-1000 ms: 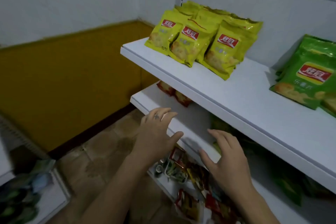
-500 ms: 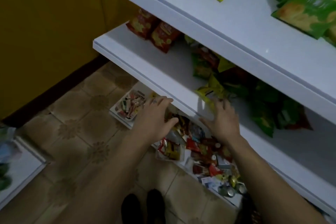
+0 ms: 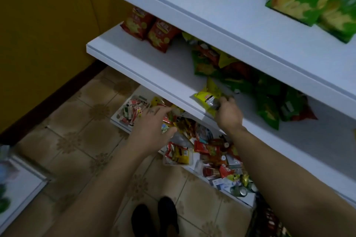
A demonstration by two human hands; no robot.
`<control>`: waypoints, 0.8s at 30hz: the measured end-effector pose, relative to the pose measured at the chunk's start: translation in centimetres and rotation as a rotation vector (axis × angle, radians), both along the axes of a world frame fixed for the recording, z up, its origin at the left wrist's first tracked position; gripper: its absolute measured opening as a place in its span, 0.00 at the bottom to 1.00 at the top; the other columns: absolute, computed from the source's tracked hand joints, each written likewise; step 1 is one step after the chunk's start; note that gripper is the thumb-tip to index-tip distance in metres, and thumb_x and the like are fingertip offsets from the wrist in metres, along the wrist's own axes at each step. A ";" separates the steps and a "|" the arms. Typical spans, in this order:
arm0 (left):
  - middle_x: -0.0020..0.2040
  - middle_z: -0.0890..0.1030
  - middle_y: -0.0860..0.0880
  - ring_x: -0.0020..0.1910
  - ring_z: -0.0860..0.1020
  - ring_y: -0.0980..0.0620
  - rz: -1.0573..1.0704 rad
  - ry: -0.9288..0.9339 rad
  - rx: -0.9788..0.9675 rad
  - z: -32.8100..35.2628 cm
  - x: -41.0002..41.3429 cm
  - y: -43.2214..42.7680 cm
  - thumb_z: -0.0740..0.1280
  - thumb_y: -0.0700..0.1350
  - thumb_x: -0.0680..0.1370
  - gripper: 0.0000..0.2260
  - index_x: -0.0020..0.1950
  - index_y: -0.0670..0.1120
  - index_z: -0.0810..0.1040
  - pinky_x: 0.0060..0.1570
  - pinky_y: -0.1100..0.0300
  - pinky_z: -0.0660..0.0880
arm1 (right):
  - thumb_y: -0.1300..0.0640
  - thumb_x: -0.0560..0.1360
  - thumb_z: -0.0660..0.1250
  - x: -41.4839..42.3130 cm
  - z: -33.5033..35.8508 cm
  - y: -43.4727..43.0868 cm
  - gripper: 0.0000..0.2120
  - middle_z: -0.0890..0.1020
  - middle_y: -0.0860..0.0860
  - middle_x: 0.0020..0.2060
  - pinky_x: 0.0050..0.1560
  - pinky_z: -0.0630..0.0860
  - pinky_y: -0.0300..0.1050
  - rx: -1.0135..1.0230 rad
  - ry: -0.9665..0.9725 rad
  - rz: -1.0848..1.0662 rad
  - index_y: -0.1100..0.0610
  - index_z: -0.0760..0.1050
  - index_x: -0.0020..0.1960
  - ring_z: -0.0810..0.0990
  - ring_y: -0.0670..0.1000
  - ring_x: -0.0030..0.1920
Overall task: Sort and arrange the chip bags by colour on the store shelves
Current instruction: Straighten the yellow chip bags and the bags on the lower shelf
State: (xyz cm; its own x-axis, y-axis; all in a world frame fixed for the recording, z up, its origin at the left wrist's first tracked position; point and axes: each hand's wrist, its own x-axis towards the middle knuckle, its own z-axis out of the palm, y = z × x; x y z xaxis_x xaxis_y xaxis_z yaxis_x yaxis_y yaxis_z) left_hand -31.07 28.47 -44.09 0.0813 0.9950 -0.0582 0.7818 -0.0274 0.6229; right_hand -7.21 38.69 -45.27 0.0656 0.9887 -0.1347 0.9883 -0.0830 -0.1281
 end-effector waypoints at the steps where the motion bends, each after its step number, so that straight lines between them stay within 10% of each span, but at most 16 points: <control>1: 0.70 0.69 0.50 0.70 0.65 0.44 0.001 0.001 -0.020 0.2 0.1 -0.3 0.67 0.58 0.76 0.25 0.71 0.54 0.66 0.66 0.45 0.67 | 0.66 0.74 0.62 0.1 0.1 -0.6 0.12 0.72 0.59 0.59 0.42 0.69 0.47 0.026 0.054 0.005 0.58 0.75 0.56 0.76 0.63 0.50; 6: 0.71 0.68 0.50 0.69 0.66 0.47 -0.003 -0.101 -0.050 1.8 0.6 -0.8 0.68 0.57 0.76 0.27 0.72 0.52 0.65 0.66 0.50 0.68 | 0.59 0.77 0.64 0.5 1.5 -3.4 0.09 0.80 0.61 0.55 0.46 0.73 0.48 0.047 0.237 -0.024 0.59 0.79 0.53 0.79 0.61 0.53; 10: 0.71 0.68 0.49 0.69 0.67 0.49 -0.024 -0.264 -0.152 2.2 2.0 -0.6 0.69 0.54 0.76 0.28 0.73 0.49 0.65 0.64 0.59 0.65 | 0.40 0.72 0.68 1.2 -0.2 -3.7 0.39 0.59 0.58 0.73 0.65 0.67 0.54 -0.397 -0.106 0.128 0.45 0.53 0.77 0.62 0.60 0.71; 18: 0.66 0.74 0.44 0.62 0.73 0.44 0.005 -0.096 -0.199 -6.6 0.8 -2.3 0.68 0.53 0.76 0.26 0.72 0.48 0.67 0.56 0.51 0.74 | 0.55 0.73 0.65 1.5 -9.9 -5.8 0.26 0.69 0.65 0.68 0.71 0.57 0.61 0.323 -0.135 0.497 0.62 0.68 0.69 0.66 0.64 0.69; 24: 0.64 0.76 0.42 0.59 0.75 0.44 0.056 -0.104 -0.289 -11.7 2.2 -4.9 0.66 0.53 0.76 0.25 0.70 0.43 0.69 0.55 0.58 0.69 | 0.49 0.70 0.72 1.3 -15.1 -9.8 0.32 0.71 0.60 0.67 0.66 0.66 0.57 -0.028 -0.008 0.421 0.55 0.67 0.71 0.70 0.62 0.66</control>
